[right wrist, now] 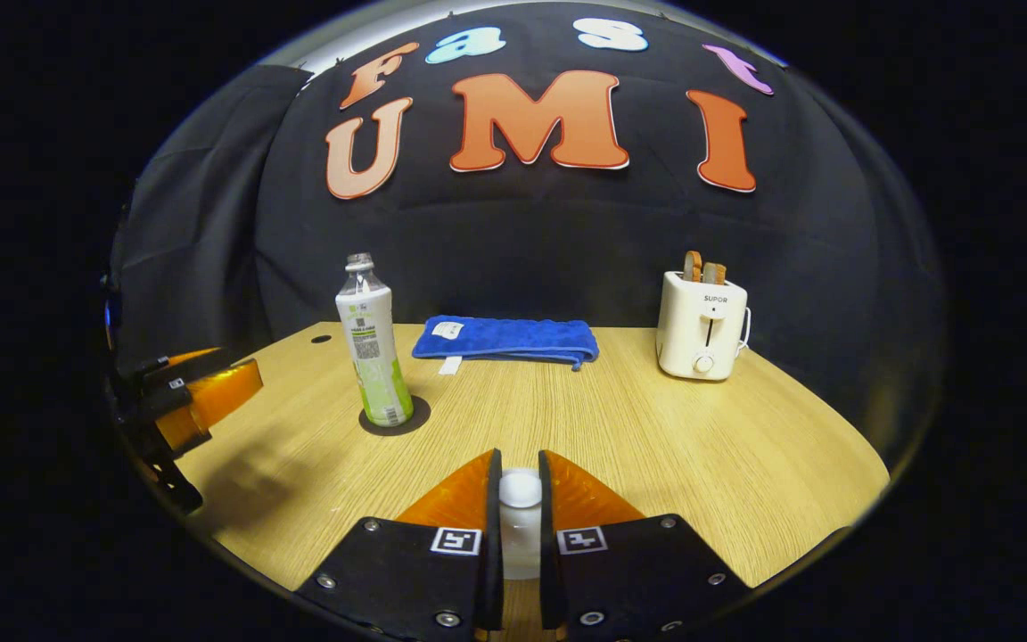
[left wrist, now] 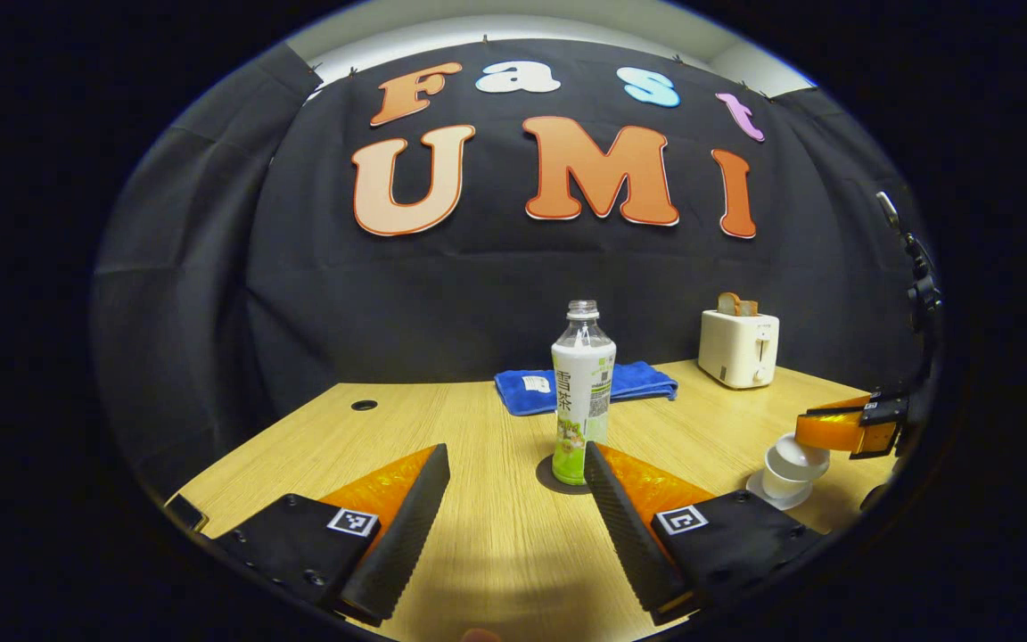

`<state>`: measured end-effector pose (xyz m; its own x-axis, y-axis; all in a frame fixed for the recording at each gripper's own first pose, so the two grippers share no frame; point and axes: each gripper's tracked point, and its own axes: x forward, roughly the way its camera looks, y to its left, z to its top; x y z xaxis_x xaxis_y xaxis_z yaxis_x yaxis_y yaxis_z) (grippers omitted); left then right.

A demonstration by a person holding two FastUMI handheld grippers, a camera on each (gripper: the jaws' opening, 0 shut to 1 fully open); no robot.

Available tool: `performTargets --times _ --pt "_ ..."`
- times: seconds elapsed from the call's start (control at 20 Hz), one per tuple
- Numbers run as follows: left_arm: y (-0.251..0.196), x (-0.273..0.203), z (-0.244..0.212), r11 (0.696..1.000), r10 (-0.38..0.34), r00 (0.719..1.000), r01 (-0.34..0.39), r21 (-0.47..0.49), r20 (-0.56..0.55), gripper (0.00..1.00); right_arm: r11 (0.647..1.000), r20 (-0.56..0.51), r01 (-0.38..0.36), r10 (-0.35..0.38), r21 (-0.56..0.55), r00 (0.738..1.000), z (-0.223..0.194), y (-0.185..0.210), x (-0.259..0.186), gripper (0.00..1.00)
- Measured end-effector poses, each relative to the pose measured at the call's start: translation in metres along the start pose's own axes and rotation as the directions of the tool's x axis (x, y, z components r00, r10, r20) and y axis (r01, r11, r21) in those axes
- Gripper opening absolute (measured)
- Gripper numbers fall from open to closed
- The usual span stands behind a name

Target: Open the teacup lid with one hand, grasp the water bottle and pour water into the teacup with the other hand; after pouring, place the water bottle on the coaster and then close the teacup lid.

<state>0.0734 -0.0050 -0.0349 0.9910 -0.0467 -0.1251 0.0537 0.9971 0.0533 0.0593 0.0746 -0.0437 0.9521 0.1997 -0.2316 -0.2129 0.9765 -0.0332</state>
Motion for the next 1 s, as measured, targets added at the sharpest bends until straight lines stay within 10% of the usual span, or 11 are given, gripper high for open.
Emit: performTargets --times 0.65,1.0 --pt "-0.001 -0.011 0.013 1.000 0.001 1.000 -0.001 -0.017 0.028 0.94 1.000 0.029 0.028 -0.028 0.007 0.999 0.010 -0.011 -0.011 0.34" --pt "0.011 -0.023 0.029 0.998 0.024 0.998 -0.021 -0.052 0.059 0.97 0.994 0.097 0.102 -0.104 0.025 0.990 0.037 -0.038 -0.043 0.89"
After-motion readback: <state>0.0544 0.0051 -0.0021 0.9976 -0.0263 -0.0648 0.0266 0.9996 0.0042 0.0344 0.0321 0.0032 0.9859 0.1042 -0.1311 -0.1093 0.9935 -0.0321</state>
